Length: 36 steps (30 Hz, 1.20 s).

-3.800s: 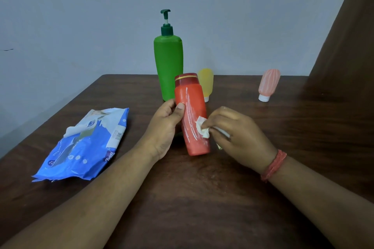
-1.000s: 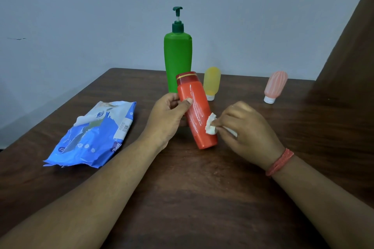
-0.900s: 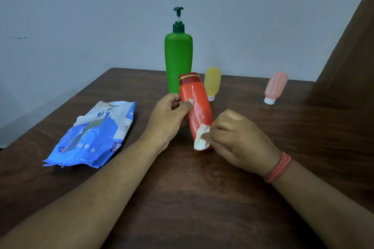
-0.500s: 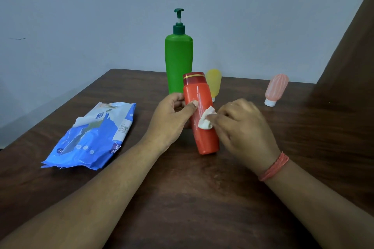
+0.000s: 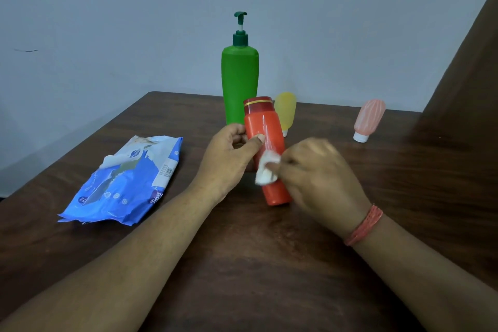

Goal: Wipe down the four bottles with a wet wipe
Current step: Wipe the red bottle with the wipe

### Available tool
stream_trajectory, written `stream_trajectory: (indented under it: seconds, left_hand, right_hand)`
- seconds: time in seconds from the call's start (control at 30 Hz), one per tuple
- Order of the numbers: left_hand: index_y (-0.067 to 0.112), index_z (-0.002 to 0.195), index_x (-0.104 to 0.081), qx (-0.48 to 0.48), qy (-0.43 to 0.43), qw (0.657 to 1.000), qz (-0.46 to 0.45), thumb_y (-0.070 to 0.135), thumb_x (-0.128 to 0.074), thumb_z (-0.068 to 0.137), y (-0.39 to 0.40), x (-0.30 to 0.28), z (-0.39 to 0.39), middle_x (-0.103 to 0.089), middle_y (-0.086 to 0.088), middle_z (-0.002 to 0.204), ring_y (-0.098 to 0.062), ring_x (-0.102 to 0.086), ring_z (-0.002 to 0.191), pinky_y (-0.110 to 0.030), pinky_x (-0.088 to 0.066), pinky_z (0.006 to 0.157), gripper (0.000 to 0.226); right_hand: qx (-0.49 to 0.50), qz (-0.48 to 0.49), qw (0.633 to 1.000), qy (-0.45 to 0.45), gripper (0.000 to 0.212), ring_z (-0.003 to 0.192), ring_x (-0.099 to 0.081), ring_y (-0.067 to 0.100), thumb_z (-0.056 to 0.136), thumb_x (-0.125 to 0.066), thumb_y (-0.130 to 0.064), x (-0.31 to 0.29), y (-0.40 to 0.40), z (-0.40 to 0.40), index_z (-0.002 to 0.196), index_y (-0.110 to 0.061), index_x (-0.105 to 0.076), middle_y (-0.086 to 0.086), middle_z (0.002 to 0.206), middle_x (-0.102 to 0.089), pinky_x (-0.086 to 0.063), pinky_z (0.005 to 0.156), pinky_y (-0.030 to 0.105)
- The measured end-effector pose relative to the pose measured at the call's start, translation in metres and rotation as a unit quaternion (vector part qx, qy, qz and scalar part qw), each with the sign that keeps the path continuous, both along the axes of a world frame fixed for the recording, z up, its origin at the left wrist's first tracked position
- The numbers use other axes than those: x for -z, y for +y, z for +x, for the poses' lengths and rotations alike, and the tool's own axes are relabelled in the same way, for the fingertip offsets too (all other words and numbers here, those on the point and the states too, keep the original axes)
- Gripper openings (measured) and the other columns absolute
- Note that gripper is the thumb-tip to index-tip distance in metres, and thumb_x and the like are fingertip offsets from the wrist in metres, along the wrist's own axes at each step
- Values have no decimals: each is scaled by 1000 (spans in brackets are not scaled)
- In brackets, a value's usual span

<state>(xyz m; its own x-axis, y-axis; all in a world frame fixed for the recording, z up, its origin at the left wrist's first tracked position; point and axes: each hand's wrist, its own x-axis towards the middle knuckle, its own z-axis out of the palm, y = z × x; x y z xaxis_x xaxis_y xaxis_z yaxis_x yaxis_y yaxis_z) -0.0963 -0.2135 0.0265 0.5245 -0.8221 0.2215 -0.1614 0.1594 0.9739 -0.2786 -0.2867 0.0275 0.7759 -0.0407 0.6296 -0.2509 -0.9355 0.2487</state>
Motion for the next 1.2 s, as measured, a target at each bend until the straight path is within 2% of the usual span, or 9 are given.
stream_trajectory:
  seconds: [0.07,0.2,0.33,0.43,0.57,0.7,0.77,1.13,1.2]
  left_hand:
    - [23,117,-63,0,0,1000,3,26,-65,97,1,0,0,-70,-1,115,-16,-72,101,-38,-63,77,20]
    - [22,115,-63,4,7,1000,-6,25,-64,97,2,-1,0,-70,-1,113,-15,-73,99,-31,-62,74,19]
    - [22,116,-63,4,15,1000,0,24,-65,97,1,0,1,-70,-1,114,-16,-73,100,-35,-63,76,19]
    - [20,117,-63,1,17,1000,0,26,-65,97,1,0,1,-70,-3,115,-17,-73,100,-37,-63,77,21]
    - [20,119,-62,8,19,1000,2,25,-66,96,1,-1,0,-70,-3,115,-18,-73,100,-38,-63,76,24]
    - [20,115,-65,24,29,999,-10,23,-65,96,1,-1,-2,-71,-5,113,-18,-73,98,-37,-62,77,19]
    - [20,116,-66,33,27,999,-13,23,-65,97,2,-2,-3,-72,-4,113,-18,-73,100,-37,-62,79,20]
    - [19,116,-67,48,57,997,-20,20,-63,97,6,-2,-6,-74,-1,110,-16,-73,101,-41,-60,88,19]
    - [17,118,-67,62,69,995,-28,18,-63,97,6,-1,-7,-73,-5,113,-16,-72,101,-39,-60,89,21]
  right_hand:
    - [15,18,1000,-16,30,94,-58,29,96,-53,-24,-2,-1,-1,117,-15,-72,7,100,-65,-49,80,49]
    - [-66,-22,995,67,25,92,-59,27,96,-54,-24,7,7,2,111,-17,-73,5,96,-63,-49,82,44]
    - [-13,22,1000,3,27,90,-58,30,95,-58,-21,2,1,1,116,-12,-72,8,97,-63,-51,76,47]
    - [-55,-20,996,66,26,89,-59,28,96,-55,-23,6,7,2,113,-16,-73,6,95,-63,-50,78,45]
    - [33,33,998,-42,24,82,-59,31,89,-70,-14,-2,-3,1,111,-7,-72,12,92,-64,-53,69,44]
    - [12,3,1000,-14,26,84,-58,28,96,-58,-20,3,0,3,115,-10,-71,9,94,-64,-50,72,43]
    - [35,23,997,-57,28,83,-58,28,97,-52,-23,-1,-1,3,111,-9,-72,9,92,-64,-51,71,45]
    - [-2,21,999,-33,28,82,-59,28,98,-53,-22,-1,-4,-4,113,-7,-72,9,93,-64,-52,70,41]
    - [4,43,997,-66,27,81,-58,26,98,-53,-22,-3,-5,-4,108,-7,-74,7,90,-64,-51,69,40]
